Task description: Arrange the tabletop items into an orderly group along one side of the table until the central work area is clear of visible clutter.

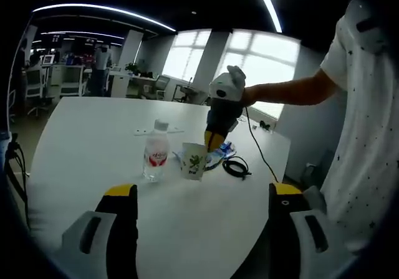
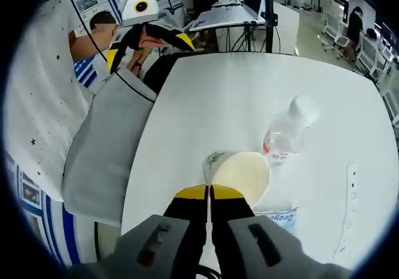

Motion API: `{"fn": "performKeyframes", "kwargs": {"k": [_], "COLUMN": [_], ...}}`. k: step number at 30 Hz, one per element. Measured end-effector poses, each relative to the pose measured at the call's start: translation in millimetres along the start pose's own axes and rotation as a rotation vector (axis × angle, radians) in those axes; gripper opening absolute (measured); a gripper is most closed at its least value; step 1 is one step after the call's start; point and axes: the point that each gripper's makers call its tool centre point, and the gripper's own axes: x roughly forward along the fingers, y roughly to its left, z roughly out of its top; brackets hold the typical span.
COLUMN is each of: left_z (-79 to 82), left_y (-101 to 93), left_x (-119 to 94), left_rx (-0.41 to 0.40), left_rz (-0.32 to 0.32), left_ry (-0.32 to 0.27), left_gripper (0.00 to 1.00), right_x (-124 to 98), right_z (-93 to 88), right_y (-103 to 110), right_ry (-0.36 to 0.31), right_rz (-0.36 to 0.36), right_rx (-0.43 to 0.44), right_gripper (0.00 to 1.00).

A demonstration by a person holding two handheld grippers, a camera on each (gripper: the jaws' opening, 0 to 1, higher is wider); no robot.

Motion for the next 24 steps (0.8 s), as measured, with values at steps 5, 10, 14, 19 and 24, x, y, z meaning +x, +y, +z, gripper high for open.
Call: {"fn": "performKeyframes", "kwargs": {"k": [5, 10, 14, 19, 24], "left_z": [-0.3, -1.2, -2.6, -4.5, -3.8], "left_y": [0.9, 1.3, 2.2, 4.2, 4.9], "left_x": [-1.3, -1.3, -1.5, -1.5, -0.7], "left_rx": [-0.003, -0.007, -0.012, -0.015, -0.020], "left_rz": [0.005, 0.005, 0.007, 0.010, 0.010], "left_ry": [-0.002, -0.004, -0.002, 0.003, -0.001], "left_gripper": [0.89, 0.89, 0.89, 0.89, 0.89], "right_x": [-4.6, -6.8, -4.7, 0.1, 6.9], "right_z": [-2.6, -12.5, -19.1, -22.3, -27.6], "right_y": [-12.3, -30.7, -42.0, -50.1, -59.3], "right_ry": [0.039, 0.117, 0.168, 0.209, 0.266], "right_rz": [-0.044, -0.107, -0.147, -0.173, -0.197], "right_rx": [-0.034, -0.094, -0.150, -0.213, -0.307], "right_gripper": [0.00, 0.00, 0.00, 0.00, 0.00]}}
